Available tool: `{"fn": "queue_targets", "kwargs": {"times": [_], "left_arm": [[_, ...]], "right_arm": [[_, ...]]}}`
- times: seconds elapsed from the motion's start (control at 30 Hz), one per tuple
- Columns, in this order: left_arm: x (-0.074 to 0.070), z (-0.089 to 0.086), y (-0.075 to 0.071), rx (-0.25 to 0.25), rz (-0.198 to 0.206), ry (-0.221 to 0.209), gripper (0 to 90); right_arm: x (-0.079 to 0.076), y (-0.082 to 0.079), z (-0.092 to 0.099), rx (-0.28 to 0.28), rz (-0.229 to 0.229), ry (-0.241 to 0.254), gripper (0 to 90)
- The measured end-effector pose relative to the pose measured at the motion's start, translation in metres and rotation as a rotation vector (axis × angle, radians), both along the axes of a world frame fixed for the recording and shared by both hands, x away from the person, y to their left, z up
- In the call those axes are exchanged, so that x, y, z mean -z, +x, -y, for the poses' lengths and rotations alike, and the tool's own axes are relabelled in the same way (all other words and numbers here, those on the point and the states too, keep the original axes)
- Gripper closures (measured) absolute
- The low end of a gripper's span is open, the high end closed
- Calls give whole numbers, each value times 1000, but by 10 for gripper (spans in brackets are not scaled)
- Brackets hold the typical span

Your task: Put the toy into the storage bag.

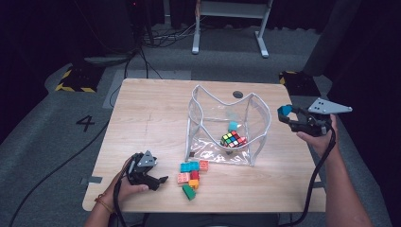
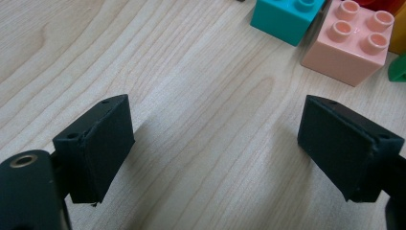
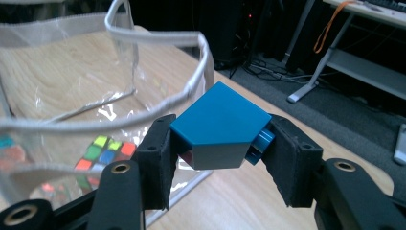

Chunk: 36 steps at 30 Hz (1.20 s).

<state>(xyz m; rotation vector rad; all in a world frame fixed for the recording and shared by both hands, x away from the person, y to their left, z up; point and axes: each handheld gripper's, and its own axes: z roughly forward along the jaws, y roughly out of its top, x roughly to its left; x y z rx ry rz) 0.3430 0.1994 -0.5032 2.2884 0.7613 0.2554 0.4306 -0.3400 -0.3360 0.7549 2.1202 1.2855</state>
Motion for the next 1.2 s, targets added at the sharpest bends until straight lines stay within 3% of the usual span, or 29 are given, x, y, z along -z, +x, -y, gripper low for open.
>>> {"fn": "queue_targets", "kwargs": {"times": [0.1, 0.2, 0.43, 0.87, 1.2], "left_arm": [[0, 0, 0, 0, 0, 0, 123], [0, 0, 0, 1, 0, 1, 123], [0, 0, 0, 0, 0, 0, 123], [0, 0, 0, 0, 0, 0, 123], [0, 0, 0, 0, 0, 0, 123]], "right_arm": [[-10, 4, -6, -6, 16, -5, 477], [-18, 8, -11, -23, 6, 39, 477], [-30, 16, -37, -73, 12, 17, 477], [-28, 20, -81, -222, -15, -12, 477], [-24, 23, -116, -305, -31, -110, 477]]}}
